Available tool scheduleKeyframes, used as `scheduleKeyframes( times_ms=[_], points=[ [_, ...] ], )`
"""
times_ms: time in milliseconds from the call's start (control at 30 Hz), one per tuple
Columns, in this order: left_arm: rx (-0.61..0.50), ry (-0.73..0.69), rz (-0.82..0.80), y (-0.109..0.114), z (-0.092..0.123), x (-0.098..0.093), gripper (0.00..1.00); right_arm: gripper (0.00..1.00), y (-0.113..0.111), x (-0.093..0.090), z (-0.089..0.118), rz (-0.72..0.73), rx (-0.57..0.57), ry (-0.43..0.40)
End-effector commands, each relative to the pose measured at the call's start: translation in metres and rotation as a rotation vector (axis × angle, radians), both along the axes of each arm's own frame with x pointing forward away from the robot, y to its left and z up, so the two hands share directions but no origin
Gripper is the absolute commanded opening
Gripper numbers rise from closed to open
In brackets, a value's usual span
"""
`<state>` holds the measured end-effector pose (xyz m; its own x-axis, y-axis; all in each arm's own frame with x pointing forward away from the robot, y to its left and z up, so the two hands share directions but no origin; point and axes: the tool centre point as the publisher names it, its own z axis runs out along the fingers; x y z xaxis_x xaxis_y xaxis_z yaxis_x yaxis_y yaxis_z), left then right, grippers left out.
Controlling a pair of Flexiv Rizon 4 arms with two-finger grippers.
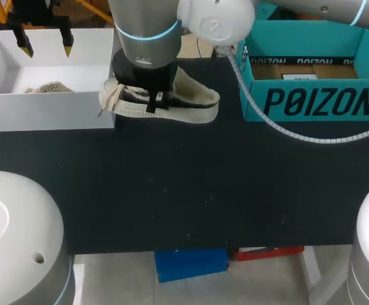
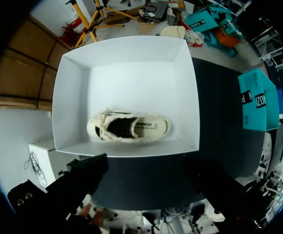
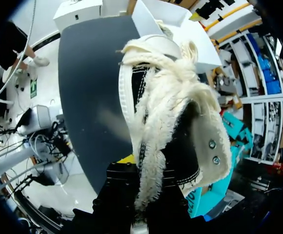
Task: Take the shoe out of the shoebox, open the shoe tongue, remove and reinsert the insole, then place the shoe into the shoebox
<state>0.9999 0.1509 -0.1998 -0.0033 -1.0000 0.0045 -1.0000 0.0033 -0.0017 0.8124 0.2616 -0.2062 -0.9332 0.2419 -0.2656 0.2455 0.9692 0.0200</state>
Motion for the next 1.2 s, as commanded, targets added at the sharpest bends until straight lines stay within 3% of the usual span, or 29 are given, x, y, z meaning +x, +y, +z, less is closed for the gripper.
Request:
scheduleKeyframes(
  times_ms=[33,267,633,867,1200],
  points=[
    [0.002,0.001,0.001,0.0,0.0,0.0,1.0,0.0,-0.001,-0.014,-0.02,0.023,0.029,-0.001],
    [0.002,0.001,0.001,0.0,0.0,0.0,1.0,0.0,0.003,-0.03,-0.061,0.07,0.015,0.028],
    [0.002,0.001,0.001,0.0,0.0,0.0,1.0,0.0,-0.01,-0.035,-0.13,0.082,-0.029,0.064],
    [0.002,0.001,0.001,0.0,0.0,0.0,1.0,0.0,-0.022,-0.024,-0.168,0.077,-0.032,0.043],
    [0.002,0.001,0.001,0.0,0.0,0.0,1.0,0.0,-0.027,-0.002,-0.193,0.091,-0.022,0.008]
  ],
)
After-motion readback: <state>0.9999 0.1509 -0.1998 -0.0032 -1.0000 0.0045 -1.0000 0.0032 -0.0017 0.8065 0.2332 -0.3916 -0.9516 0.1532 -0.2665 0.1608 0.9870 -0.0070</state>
